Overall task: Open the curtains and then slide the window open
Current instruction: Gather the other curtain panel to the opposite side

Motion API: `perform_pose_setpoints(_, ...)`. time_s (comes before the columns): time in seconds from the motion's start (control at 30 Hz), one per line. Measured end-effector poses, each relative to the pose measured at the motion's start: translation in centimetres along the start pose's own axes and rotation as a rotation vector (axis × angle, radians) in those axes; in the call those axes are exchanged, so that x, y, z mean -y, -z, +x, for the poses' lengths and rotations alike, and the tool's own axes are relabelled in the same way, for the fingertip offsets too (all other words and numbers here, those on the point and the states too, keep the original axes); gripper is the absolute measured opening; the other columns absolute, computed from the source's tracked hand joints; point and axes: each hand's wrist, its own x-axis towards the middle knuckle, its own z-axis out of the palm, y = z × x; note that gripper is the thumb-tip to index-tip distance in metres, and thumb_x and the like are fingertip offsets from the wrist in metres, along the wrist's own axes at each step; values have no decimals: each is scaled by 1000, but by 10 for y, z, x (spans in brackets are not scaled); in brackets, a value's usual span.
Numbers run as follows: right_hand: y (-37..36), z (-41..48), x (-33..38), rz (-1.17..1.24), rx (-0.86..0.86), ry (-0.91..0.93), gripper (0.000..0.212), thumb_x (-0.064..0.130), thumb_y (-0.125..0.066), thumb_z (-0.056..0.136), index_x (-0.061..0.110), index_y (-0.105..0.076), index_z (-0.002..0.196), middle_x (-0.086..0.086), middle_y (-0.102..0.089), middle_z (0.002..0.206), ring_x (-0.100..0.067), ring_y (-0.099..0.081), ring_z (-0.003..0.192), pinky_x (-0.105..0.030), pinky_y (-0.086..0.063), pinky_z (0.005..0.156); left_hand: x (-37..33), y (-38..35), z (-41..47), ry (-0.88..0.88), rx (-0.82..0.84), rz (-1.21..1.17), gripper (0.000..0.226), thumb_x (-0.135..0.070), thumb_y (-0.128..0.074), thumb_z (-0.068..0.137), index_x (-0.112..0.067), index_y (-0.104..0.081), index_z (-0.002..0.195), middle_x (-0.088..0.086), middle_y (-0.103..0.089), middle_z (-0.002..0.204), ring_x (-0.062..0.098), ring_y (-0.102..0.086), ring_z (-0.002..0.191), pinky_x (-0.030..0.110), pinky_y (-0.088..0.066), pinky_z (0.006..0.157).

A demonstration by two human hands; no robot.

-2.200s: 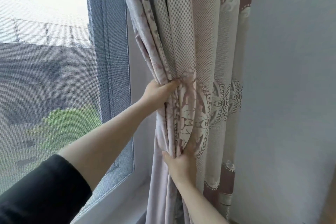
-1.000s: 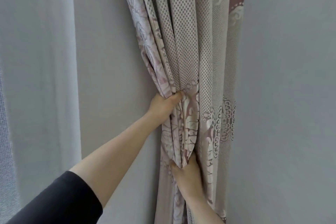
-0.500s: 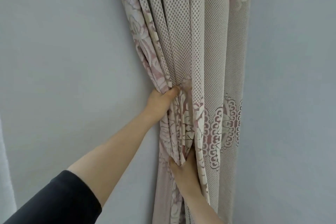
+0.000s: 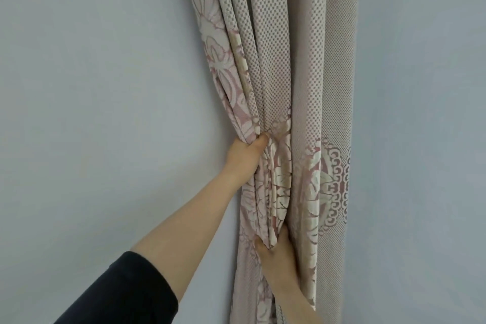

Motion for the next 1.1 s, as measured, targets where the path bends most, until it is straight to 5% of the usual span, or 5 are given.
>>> perform_pose_setpoints(0.33, 12, -4, 1, 16, 67, 39, 64, 19, -66, 88, 20, -36, 144, 16, -43, 136, 1, -33, 130, -10, -16, 107, -2, 3, -11, 15, 25, 12, 8, -35, -56, 88, -28, -60, 87, -6, -65, 98, 11, -59, 92, 27, -47, 86)
perform_pose_setpoints(0.53, 22, -29, 5, 13, 132, 43, 71, 23, -66, 87, 18, -31, 149, 11, -45, 143, -3, -38, 136, -16, -23, 112, -28, 28, -51, -103, -162, 48, 81, -50, -84, 56, -30, -42, 123, -18, -57, 120, -4, -55, 107, 19, -44, 90)
perform_pose_setpoints(0.63, 25, -46, 14, 19, 184, 37, 73, 19, -68, 87, 17, -30, 149, 15, -46, 134, 8, -42, 125, 5, -20, 94, -58, 47, -67, -197, -236, 70, 84, -35, -88, 57, -36, -32, 119, -16, -52, 120, -6, -52, 105, 15, -41, 87)
perform_pose_setpoints(0.9, 30, -110, 37, 83, 283, 11, 73, 30, -77, 76, 25, -41, 139, 28, -54, 113, 5, -51, 113, 6, -31, 79, -81, 71, -111, -158, -244, 222, 79, -45, -76, 72, -29, -31, 135, -6, -48, 135, 13, -48, 121, 32, -39, 102)
perform_pose_setpoints(1.1, 53, -127, 98, 179, 276, 164, 80, 43, -83, 65, 36, -42, 134, 26, -54, 128, 7, -48, 121, -8, -35, 96, -92, 87, -141, -115, -215, 267, 67, -39, -68, 82, -22, -33, 136, -8, -52, 128, 14, -52, 113, 27, -39, 90)
